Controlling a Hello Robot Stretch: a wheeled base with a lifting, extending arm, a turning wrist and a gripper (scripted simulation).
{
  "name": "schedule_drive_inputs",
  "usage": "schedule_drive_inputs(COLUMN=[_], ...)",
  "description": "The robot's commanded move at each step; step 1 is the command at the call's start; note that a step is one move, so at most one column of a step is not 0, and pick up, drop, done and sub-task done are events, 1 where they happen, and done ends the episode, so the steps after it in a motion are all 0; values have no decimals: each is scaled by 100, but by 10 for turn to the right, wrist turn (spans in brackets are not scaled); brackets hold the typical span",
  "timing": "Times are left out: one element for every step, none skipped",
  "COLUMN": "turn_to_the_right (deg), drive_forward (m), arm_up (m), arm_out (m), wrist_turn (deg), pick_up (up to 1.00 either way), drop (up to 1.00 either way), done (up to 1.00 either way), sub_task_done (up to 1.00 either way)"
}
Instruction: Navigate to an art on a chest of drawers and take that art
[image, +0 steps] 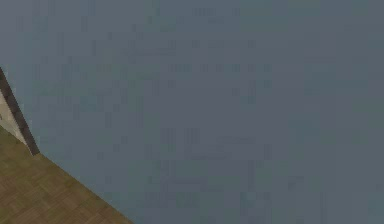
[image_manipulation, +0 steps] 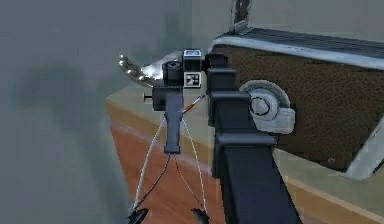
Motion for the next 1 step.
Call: schedule_drive_inputs(turn_to_the_right=[0], drive_forward=[0], arm_up=[0], arm_out=[0], wrist_turn=[450], pick_up=[0], drop=[0], done=[0], sub_task_done=[0])
